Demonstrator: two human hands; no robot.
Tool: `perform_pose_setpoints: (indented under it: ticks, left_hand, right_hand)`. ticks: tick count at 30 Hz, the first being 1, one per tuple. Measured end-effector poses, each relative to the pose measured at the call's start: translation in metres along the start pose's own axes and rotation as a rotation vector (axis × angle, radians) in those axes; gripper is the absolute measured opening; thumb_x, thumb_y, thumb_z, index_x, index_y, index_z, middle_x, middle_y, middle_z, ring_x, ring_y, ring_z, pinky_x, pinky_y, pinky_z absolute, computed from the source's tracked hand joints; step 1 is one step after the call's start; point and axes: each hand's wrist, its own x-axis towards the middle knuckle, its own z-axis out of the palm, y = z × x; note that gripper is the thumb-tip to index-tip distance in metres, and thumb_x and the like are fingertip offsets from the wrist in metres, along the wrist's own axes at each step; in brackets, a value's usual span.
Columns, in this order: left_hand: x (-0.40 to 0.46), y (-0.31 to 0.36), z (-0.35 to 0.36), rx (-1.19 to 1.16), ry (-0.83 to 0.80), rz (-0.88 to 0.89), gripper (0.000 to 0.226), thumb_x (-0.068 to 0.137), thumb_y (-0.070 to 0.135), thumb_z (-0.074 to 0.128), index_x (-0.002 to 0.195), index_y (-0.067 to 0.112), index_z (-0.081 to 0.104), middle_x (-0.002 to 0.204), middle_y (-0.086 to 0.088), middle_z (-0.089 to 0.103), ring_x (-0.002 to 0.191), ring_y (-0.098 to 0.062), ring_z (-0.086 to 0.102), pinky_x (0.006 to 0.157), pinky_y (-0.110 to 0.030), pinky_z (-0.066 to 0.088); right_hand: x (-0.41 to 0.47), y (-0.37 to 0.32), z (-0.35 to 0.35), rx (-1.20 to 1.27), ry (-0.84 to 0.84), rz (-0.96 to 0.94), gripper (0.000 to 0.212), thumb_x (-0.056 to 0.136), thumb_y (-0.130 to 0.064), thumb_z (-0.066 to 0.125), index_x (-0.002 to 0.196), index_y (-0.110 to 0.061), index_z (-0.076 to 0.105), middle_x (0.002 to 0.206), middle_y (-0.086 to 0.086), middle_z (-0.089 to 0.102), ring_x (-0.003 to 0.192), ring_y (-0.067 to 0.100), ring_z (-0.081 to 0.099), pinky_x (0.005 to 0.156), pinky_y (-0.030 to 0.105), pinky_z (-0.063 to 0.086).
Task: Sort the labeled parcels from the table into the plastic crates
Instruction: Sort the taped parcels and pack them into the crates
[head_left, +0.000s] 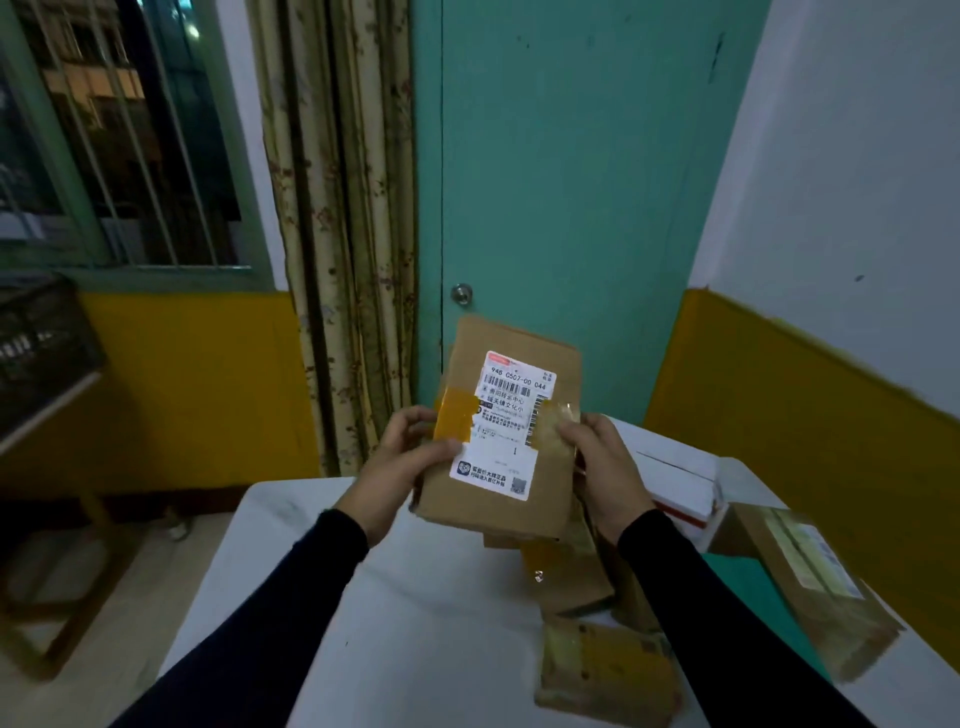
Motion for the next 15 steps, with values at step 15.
perform_pose_setpoints:
  ticks: [15]
  left_hand:
    - [0.019,0.084,-0.041,0.304,-0.067,-0.036,0.064,0.048,0.038,0.080,0.110,0.029,0.068,0.113,-0.011,0.070,0.090,-0.031,0.070,0.073,-0.038,0.056]
  right_hand:
    - [0.006,0.000,-0.002,-0.062,-0.015,-0.104,0.087,0.072,-0.070,0.061,0.146,-0.029,0.042,0.143,-0.006,0.052,0.125,0.015,0.054,0.106,0.039,0.044]
